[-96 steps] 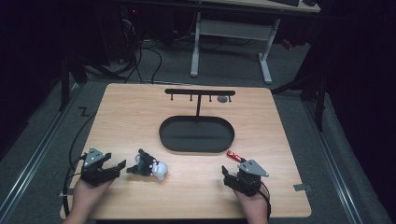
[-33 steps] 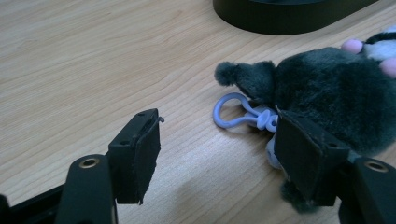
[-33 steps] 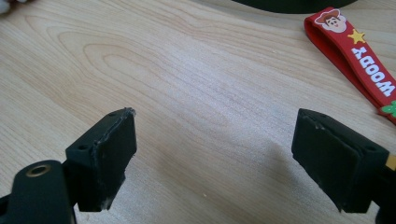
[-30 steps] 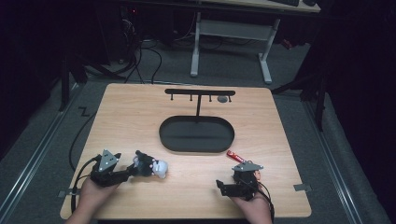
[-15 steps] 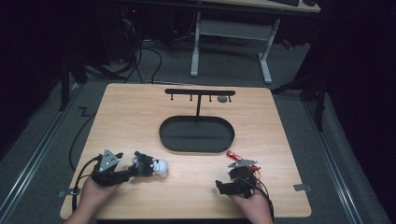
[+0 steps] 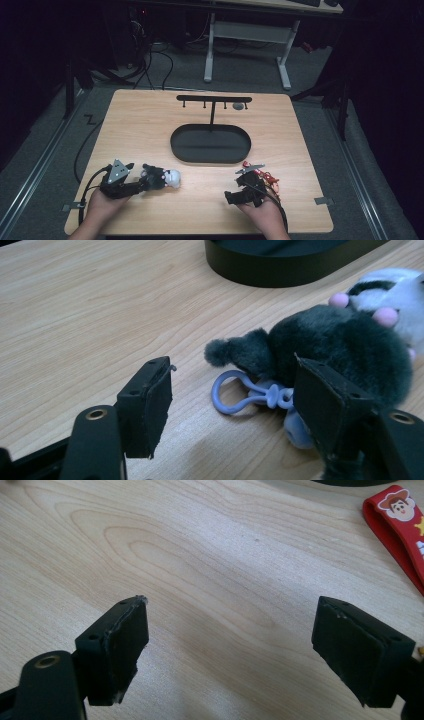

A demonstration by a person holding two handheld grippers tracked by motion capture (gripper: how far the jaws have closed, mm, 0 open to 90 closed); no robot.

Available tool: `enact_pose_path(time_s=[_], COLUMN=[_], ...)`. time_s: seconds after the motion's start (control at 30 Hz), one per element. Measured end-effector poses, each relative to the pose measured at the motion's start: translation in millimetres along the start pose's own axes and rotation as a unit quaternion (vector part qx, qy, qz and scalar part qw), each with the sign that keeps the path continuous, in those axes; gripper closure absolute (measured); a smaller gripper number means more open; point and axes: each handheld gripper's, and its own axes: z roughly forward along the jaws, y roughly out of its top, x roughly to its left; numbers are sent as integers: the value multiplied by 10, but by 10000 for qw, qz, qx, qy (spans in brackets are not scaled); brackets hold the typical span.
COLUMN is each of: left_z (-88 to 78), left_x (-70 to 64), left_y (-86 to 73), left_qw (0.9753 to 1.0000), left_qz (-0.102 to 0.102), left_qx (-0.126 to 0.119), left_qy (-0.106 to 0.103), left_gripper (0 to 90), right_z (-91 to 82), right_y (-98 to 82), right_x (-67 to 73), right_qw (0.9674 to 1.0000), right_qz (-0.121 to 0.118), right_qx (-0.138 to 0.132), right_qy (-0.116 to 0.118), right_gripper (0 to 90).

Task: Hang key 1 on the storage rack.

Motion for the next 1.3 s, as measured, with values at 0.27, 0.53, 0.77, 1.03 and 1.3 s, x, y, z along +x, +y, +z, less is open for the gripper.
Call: enact_pose_path(time_s=[0.27,0.53,0.77,1.03,1.3], left_z=[-11,-23,-31,-8,45], left_x=[15,39,78,60,41], left_y=[19,2,-11,-3,21], left_qw=[9999,9998,9996,9998,9999], left_qz=[-123,-171,-257,-144,-110], left_qx=[26,82,110,109,133], left_qy=[-90,-72,-45,49,12], left_gripper=[344,357,362,342,345], right_z=[0,-11,-31,-99,-243], right_y=[55,33,10,-28,-133], right_x=[-9,-58,-68,-126,-320], right_qw=[9996,9983,9973,9964,9956], right_qz=[-98,-138,-229,-262,-84], right_qx=[275,556,691,803,929], right_qy=[18,72,77,69,-55], right_gripper=[153,188,205,239,270])
